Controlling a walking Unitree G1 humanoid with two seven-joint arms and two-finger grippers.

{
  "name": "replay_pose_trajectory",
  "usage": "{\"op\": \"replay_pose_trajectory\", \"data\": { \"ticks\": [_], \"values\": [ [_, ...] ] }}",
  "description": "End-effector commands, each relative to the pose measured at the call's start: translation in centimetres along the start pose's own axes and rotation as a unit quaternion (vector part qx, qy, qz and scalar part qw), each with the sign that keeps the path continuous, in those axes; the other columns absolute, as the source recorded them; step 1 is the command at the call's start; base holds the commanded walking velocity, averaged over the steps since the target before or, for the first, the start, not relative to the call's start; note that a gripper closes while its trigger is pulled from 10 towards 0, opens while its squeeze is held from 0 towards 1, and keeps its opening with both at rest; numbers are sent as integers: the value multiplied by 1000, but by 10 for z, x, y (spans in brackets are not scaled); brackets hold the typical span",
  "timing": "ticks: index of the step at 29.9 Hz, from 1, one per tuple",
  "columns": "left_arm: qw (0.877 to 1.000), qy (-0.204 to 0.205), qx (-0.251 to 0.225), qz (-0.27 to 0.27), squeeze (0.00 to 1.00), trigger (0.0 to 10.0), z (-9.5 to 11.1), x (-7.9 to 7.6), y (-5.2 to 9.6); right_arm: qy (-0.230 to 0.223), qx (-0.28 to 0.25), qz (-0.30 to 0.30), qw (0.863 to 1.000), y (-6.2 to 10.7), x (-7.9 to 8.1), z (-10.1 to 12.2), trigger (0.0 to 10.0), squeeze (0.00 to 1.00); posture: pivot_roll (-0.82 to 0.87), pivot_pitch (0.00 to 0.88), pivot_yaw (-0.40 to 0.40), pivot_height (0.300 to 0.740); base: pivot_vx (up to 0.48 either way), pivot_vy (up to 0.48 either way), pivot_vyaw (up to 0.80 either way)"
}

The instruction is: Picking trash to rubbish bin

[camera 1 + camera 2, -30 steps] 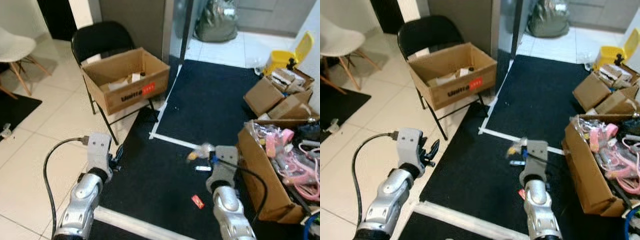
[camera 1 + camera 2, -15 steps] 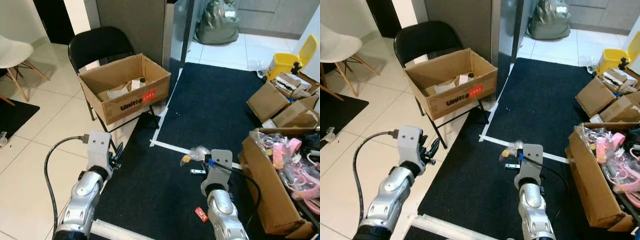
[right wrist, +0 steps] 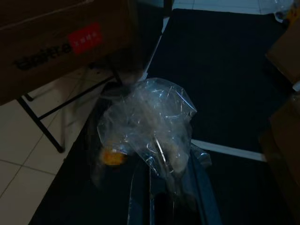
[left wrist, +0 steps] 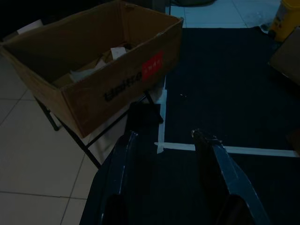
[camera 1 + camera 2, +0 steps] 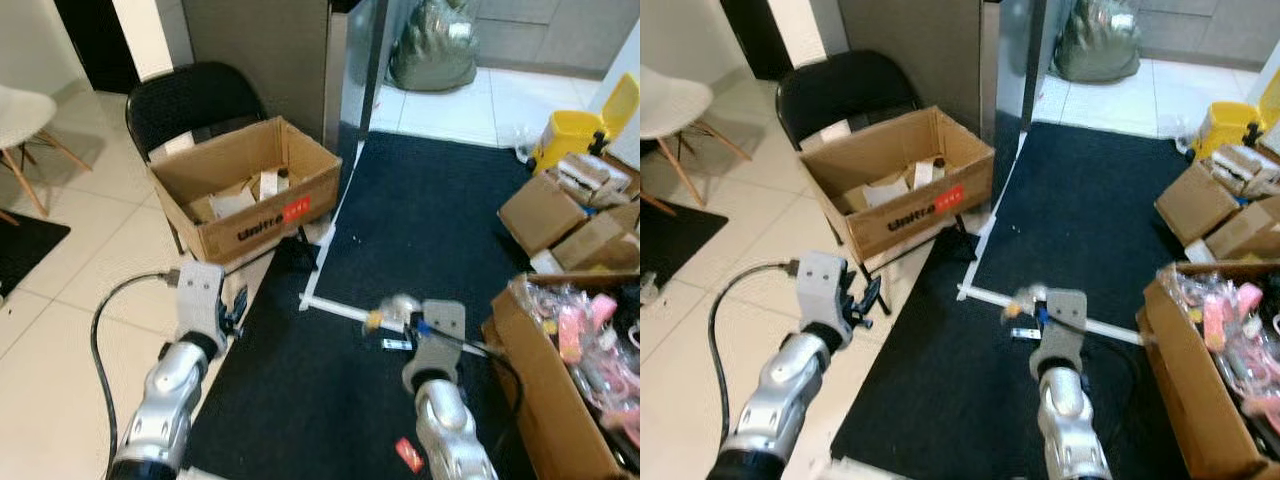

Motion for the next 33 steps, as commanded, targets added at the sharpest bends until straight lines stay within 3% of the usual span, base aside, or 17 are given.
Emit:
{"op": "replay_pose_trajectory", "data": {
  "ticks": [1,33],
  "values": [
    [1000,-2,7,2,71,10000,-6,2,2,1,8,-3,1000,2,-3,-6,10000,0,-19,134,59,740,345,0,0],
    [1000,-6,7,-3,67,10000,-6,0,3,-1,10,0,1000,1,-1,-9,10000,0,-16,138,62,740,344,0,0]
  ]
}}
Point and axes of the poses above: a point about 5 cm out from each wrist's last joint towards the gripper, its own y axis pointing back from the gripper into the wrist, its own z axis along the axis of the wrist's last joint, x = y × z, the point moved 6 cm from there along -y, pointing out of the wrist towards the gripper, and after that the axes turned 3 degrees about -y, right-handed, at the moved point
